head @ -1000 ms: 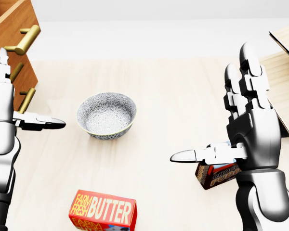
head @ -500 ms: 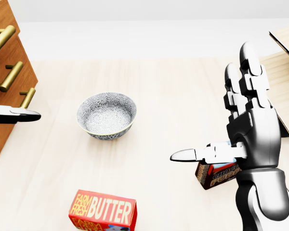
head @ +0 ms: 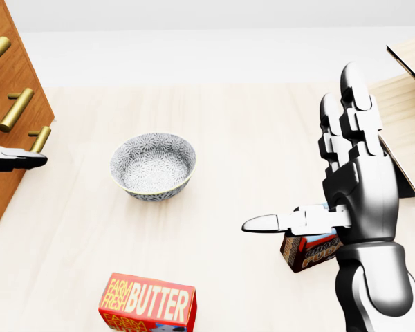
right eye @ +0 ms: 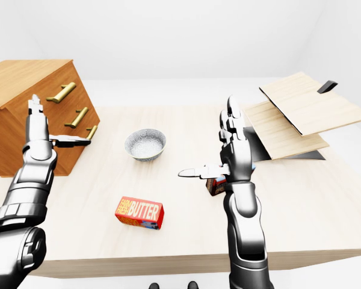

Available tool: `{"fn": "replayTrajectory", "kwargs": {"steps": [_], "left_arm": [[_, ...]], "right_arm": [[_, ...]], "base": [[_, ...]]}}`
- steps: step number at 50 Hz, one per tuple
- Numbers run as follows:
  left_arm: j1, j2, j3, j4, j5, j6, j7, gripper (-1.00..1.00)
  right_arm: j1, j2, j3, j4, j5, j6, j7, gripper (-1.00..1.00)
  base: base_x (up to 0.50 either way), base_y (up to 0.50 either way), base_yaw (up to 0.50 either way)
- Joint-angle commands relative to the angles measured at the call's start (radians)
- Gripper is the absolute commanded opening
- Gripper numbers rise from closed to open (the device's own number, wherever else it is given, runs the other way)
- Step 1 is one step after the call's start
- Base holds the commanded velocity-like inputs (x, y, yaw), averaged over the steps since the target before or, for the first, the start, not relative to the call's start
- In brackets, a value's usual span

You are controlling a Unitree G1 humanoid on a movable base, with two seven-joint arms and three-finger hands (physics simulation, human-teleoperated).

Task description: Close the top drawer of the cabinet.

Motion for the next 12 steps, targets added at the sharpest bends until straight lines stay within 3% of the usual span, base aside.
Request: {"fn": "replayTrajectory", "kwargs": {"steps": [1, 12], "left_arm": [[0.013, 0.049, 0.031, -0.017, 0.008, 0.0, 0.037, 1.0], [0.043, 0.029, 0.033, -0.105, 0.002, 0.0, 0.023, 1.0]], "right_arm": [[0.0, 0.002, 0.004, 0.0, -0.003, 0.0, -0.004, 1.0], [0.003, 0.0, 0.001, -0.004, -0.002, 0.0, -0.001, 1.0]], "base": [[0.0, 0.0, 0.0], [0.0, 0.0, 0.0]]}}
